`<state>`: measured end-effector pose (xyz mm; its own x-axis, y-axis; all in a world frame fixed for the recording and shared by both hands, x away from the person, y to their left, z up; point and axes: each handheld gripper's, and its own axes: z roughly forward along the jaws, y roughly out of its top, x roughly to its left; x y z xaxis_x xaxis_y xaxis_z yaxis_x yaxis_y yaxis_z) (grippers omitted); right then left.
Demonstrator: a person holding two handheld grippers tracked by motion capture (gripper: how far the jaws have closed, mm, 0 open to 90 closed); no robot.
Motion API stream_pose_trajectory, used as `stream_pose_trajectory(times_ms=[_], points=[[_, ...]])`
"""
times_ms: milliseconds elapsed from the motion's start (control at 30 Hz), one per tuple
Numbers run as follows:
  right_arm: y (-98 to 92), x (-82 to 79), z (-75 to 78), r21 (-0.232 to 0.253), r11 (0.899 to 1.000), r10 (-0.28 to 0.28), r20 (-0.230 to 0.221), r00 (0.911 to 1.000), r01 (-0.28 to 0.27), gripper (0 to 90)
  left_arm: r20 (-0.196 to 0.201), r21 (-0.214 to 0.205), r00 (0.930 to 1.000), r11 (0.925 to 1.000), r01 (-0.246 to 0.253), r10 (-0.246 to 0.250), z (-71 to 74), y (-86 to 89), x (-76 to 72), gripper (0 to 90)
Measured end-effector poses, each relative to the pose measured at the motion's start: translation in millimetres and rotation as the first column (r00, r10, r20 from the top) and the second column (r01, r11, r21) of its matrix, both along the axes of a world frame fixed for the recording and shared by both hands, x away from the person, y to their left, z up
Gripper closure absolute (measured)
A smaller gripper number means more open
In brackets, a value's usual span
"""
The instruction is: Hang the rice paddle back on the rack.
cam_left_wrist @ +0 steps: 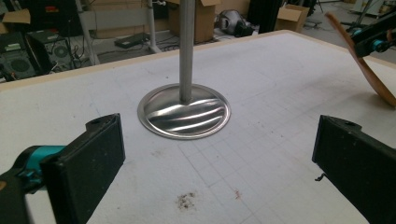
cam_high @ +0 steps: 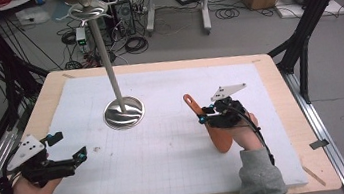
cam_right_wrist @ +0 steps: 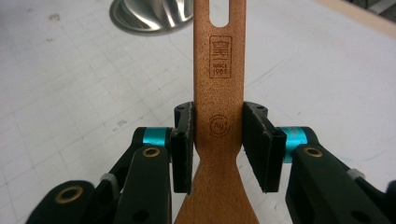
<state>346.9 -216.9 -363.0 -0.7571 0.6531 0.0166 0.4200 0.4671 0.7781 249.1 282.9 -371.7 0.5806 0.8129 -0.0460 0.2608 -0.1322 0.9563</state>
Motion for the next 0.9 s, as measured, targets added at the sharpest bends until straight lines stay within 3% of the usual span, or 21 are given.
stream_pose_trajectory(times_ms=[100,200,233,300,467,900], points=[[-2.0,-6.3,8.2,0.015,1.000,0.003,0.041,0.9992,-0.004,64.8,0.000,-0.002,1.0000,1.0000,0.001,-0.001,-0.2,-1.2,0.8,2.9],[-3.9,-13.0,17.1,0.032,0.999,-0.004,0.112,0.9937,0.000,64.9,-0.002,-0.001,1.0000,1.0000,0.003,-0.003,-0.6,-2.1,1.9,2.9],[-3.9,-13.0,17.1,0.032,0.999,-0.004,0.112,0.9937,0.000,64.9,-0.002,-0.001,1.0000,1.0000,0.004,-0.004,-0.7,-2.3,2.2,2.9],[-5.6,-17.3,22.6,0.066,0.998,-0.010,0.142,0.9899,0.000,64.9,-0.003,0.001,1.0000,1.0000,0.007,-0.007,-0.6,-2.6,2.6,2.9],[-9.3,-20.3,26.5,0.109,0.994,-0.024,0.162,0.9864,0.006,64.9,-0.001,-0.002,1.0000,1.0000,0.005,-0.005,-0.4,-2.4,2.5,2.9],[-9.8,-21.9,29.0,0.134,0.991,-0.024,0.186,0.9822,-0.001,64.9,0.001,0.000,1.0000,1.0000,0.003,-0.003,0.5,-1.6,1.5,2.9]])
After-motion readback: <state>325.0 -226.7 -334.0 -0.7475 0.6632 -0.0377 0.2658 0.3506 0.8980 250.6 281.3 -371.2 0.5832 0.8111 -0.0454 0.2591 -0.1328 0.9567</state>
